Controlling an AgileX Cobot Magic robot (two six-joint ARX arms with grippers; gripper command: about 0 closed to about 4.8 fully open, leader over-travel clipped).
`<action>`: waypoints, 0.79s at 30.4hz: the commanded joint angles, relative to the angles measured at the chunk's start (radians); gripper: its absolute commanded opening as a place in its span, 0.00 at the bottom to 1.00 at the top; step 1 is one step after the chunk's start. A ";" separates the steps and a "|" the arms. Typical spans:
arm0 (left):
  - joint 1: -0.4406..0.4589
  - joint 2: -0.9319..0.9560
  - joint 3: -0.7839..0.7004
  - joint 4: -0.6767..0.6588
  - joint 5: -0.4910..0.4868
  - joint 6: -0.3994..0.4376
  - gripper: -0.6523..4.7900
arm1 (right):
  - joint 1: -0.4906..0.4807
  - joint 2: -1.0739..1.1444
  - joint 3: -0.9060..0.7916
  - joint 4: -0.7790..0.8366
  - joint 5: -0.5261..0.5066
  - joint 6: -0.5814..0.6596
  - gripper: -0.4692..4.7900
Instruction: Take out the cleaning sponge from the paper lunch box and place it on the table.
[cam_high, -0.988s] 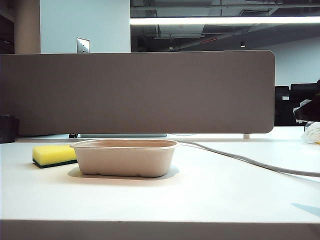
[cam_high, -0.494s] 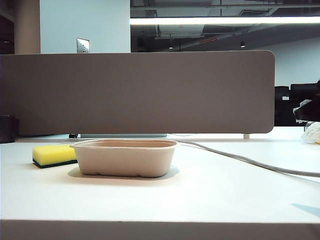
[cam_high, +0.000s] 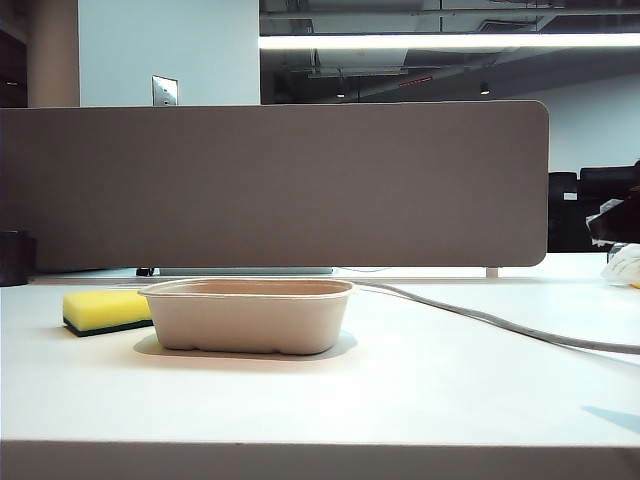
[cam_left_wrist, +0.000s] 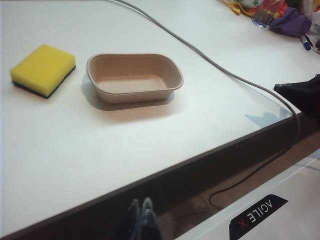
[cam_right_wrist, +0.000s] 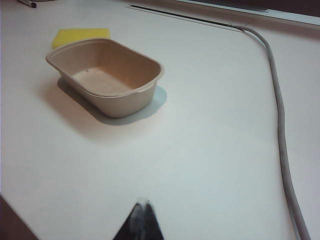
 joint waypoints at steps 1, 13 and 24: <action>0.000 0.001 0.003 0.026 -0.042 0.008 0.11 | 0.002 0.000 0.000 0.014 0.001 0.000 0.08; 0.256 -0.007 -0.034 0.509 -0.226 0.386 0.11 | 0.002 0.000 0.000 0.014 0.001 0.000 0.08; 0.515 -0.040 -0.451 0.970 -0.091 0.381 0.11 | 0.002 0.000 0.000 0.014 0.001 0.000 0.08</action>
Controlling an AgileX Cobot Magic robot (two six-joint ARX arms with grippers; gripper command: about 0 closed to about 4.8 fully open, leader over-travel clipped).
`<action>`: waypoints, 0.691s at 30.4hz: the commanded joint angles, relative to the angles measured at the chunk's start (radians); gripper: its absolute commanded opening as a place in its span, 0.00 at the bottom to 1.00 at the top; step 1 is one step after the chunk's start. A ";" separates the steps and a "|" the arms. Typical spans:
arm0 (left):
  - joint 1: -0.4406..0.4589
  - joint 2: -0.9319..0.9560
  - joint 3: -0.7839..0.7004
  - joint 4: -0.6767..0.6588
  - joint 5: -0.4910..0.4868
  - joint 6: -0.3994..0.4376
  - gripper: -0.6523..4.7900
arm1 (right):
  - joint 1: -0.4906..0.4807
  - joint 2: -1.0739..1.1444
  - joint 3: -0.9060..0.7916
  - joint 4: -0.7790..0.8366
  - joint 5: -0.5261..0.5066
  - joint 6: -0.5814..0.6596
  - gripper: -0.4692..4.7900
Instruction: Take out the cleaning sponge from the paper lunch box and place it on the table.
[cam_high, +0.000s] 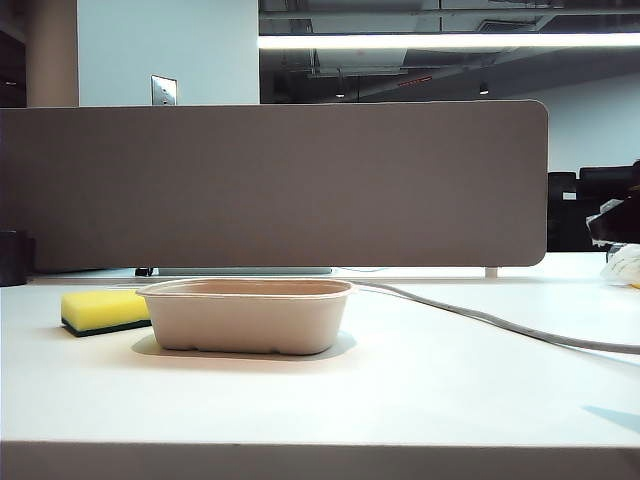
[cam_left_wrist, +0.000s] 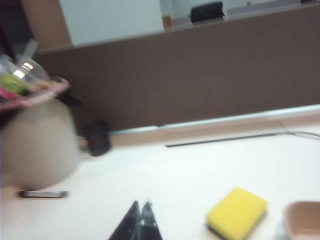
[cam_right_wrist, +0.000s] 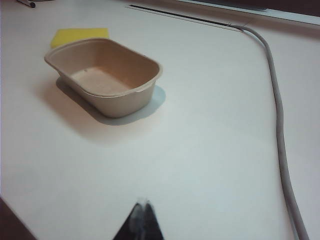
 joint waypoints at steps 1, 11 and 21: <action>0.054 -0.002 -0.133 0.222 0.151 -0.061 0.11 | 0.002 0.000 0.001 0.014 0.001 0.000 0.08; 0.151 -0.003 -0.415 0.449 0.205 -0.194 0.11 | 0.002 0.000 0.001 0.014 0.001 0.000 0.08; 0.170 -0.003 -0.511 0.515 0.205 -0.214 0.11 | 0.002 0.000 0.001 0.014 0.001 0.000 0.08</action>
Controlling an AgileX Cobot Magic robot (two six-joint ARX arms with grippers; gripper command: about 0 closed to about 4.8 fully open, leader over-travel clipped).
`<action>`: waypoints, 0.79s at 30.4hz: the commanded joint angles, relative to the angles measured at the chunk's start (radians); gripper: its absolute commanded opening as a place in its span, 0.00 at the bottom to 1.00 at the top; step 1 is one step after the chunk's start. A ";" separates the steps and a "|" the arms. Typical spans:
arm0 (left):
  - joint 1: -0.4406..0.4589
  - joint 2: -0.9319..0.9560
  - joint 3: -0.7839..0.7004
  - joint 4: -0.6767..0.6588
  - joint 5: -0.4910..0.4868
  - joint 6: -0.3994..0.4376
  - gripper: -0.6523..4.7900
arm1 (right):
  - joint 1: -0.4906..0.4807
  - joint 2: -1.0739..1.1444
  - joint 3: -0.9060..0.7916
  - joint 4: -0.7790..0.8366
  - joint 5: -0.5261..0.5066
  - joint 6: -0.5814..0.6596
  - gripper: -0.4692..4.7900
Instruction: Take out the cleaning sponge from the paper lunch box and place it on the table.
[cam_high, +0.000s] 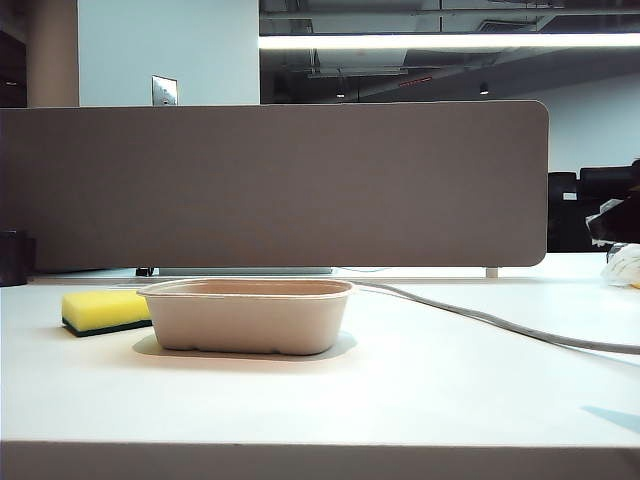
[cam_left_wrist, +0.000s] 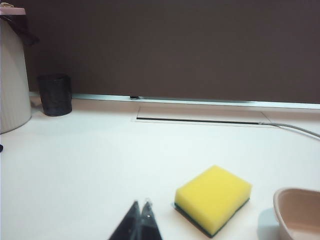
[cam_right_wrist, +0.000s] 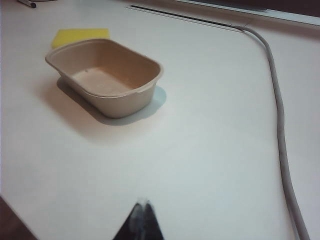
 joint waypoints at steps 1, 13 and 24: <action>0.001 -0.001 -0.027 0.038 0.005 0.001 0.11 | 0.002 0.000 0.001 0.014 0.001 0.000 0.08; -0.001 -0.001 -0.037 0.024 0.029 0.056 0.11 | 0.002 0.000 0.001 0.014 0.001 0.000 0.08; -0.001 -0.001 -0.037 0.025 0.024 0.023 0.11 | 0.002 0.000 0.001 0.014 0.001 0.000 0.08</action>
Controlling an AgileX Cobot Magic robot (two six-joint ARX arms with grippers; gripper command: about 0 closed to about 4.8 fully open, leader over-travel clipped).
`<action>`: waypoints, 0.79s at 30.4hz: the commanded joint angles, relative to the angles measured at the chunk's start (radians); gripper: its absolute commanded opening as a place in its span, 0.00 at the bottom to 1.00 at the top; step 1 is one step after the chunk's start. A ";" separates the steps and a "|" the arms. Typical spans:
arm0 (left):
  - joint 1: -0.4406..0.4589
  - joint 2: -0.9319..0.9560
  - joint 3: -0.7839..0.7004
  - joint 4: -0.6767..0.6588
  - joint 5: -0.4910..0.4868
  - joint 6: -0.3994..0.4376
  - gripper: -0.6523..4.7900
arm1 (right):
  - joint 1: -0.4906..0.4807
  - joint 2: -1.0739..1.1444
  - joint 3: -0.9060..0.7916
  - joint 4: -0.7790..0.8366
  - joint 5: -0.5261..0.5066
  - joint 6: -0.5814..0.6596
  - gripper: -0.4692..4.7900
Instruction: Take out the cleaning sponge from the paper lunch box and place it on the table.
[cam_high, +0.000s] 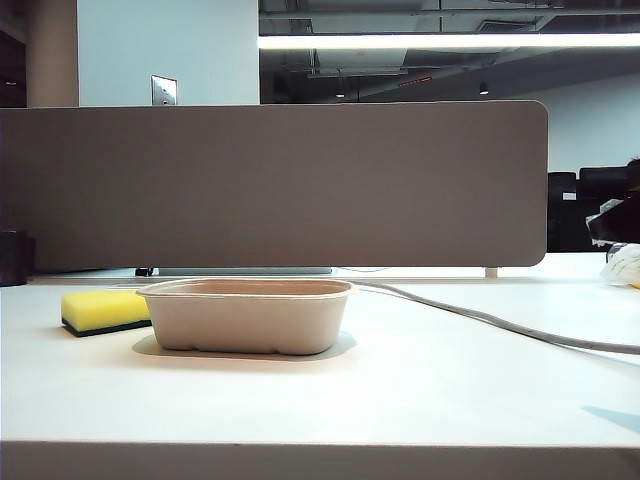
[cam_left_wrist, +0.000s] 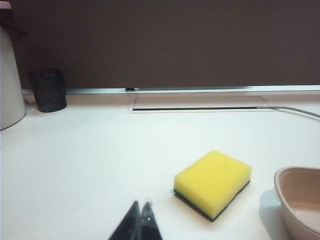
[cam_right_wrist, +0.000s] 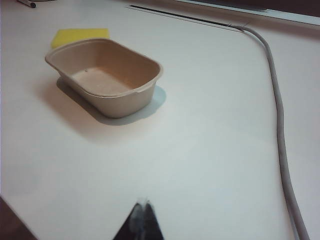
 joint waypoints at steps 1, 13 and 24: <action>0.000 0.000 0.001 0.013 -0.009 -0.041 0.11 | 0.002 0.000 0.001 0.014 0.001 0.000 0.08; 0.000 0.000 0.001 0.013 -0.013 -0.051 0.11 | 0.002 0.000 0.001 0.014 0.001 0.000 0.08; 0.000 0.000 0.001 0.013 -0.013 -0.051 0.11 | 0.002 0.000 0.001 0.014 0.001 0.000 0.08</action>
